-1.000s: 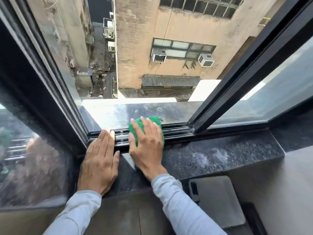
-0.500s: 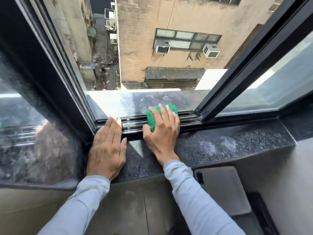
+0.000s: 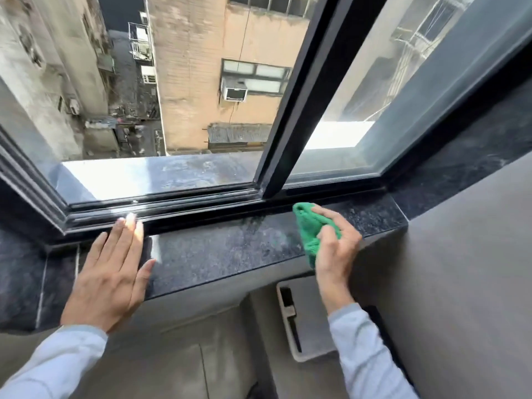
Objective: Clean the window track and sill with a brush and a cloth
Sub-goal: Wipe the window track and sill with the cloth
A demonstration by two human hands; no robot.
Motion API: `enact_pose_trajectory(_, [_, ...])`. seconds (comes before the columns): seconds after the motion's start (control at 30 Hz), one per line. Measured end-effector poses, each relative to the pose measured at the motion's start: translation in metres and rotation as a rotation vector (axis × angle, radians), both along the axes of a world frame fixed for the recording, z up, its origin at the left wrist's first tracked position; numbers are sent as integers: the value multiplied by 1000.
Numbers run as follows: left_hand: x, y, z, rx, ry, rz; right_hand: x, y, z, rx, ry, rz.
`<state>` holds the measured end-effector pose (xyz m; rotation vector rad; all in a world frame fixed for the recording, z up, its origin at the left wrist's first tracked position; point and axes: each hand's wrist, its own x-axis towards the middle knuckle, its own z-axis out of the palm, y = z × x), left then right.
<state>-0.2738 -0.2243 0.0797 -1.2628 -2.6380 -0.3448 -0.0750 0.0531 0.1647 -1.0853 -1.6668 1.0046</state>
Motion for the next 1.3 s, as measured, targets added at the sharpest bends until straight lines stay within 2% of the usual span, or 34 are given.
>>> enact_pose_trajectory(0.1, [0,2,-3,0,14,18,28,65,-10,-26,-202,-164])
enact_pose_trajectory(0.2, [2,4,0,-4,15,28,11,53,-28,-59,-400,-124])
enact_pose_trajectory(0.27, [2,4,1,-15,0,24,-11,16,-40,-21,-367,-40])
enact_pose_trajectory(0.37, [3,3,1,10,-20,20,-51,-50,-46,24,-220,133])
enact_pose_trajectory(0.47, [1,1,-4,68,-35,23,-93,-120,-49,26,-181,399])
enact_pose_trajectory(0.53, [-2,0,-7,110,-58,30,-102,-156,-54,158,-329,614])
enact_pose_trajectory(0.63, [-5,-2,-8,146,-71,37,-79,-137,-71,624,-558,781])
enact_pose_trajectory(0.7, [-3,-2,-6,143,-73,40,-51,-88,-73,781,-697,744])
enact_pose_trajectory(0.77, [-1,-2,-4,126,-95,43,-22,-27,-72,763,-849,607])
enact_pose_trajectory(0.83, [0,-1,-3,108,-90,46,7,35,-67,608,-945,427])
enact_pose_trajectory(0.93, [3,0,1,83,-115,59,21,92,-60,350,-911,105])
enact_pose_trajectory(1.0, [3,0,3,78,-124,65,4,86,-61,229,-875,-89])
enact_pose_trajectory(1.07, [4,1,5,67,-132,67,-22,53,-63,142,-841,-175])
enact_pose_trajectory(1.17, [3,2,3,79,-108,57,-50,-30,-68,175,-806,-30])
enact_pose_trajectory(1.3, [-4,1,-8,138,-76,38,-67,-139,-81,494,-785,427])
